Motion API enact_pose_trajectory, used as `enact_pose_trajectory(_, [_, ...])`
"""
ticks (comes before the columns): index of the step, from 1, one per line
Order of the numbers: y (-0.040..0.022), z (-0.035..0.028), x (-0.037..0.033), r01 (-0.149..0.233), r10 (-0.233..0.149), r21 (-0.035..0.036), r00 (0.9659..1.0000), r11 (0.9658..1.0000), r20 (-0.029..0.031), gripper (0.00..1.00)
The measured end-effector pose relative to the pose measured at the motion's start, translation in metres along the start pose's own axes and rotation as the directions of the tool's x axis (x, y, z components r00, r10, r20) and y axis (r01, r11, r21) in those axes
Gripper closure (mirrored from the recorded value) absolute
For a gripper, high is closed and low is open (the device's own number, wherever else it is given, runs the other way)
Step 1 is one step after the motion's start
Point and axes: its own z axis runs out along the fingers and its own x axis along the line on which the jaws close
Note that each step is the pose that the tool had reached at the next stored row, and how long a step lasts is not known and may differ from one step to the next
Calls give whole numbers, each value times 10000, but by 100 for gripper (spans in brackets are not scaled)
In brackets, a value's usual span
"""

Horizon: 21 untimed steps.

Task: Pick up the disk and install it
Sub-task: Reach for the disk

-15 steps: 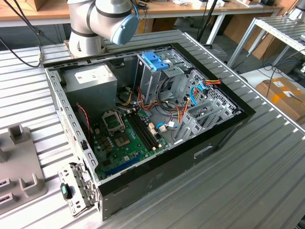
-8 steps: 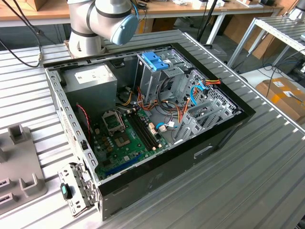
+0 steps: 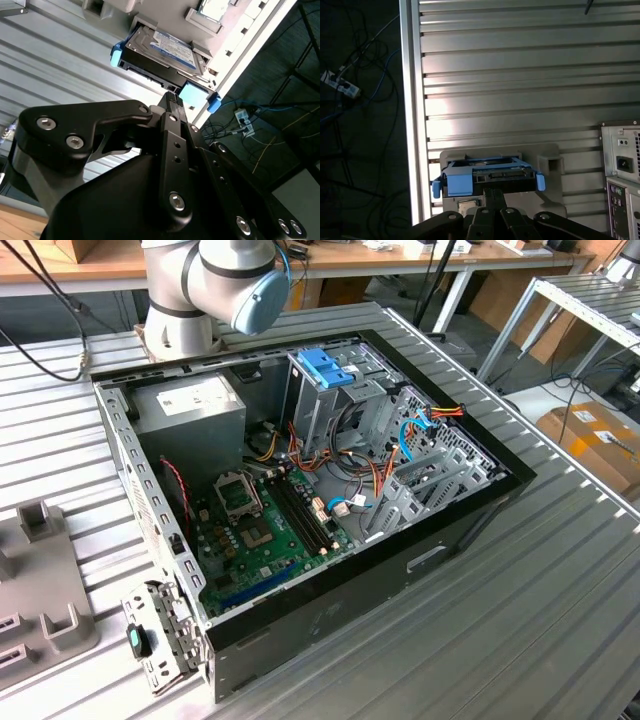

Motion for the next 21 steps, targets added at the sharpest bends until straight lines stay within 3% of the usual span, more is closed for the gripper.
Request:
enact_pose_trajectory(3, [0,4,0,-6,6,13,9999,10000,-170,89])
enact_pose_trajectory(5, [-1,9,0,-11,12,25,9995,10000,-323,89])
enact_pose_trajectory(6, [-1,11,0,-12,13,26,9994,10000,-340,89])
enact_pose_trajectory(21, [-3,14,16,-11,12,28,9994,10000,-353,89])
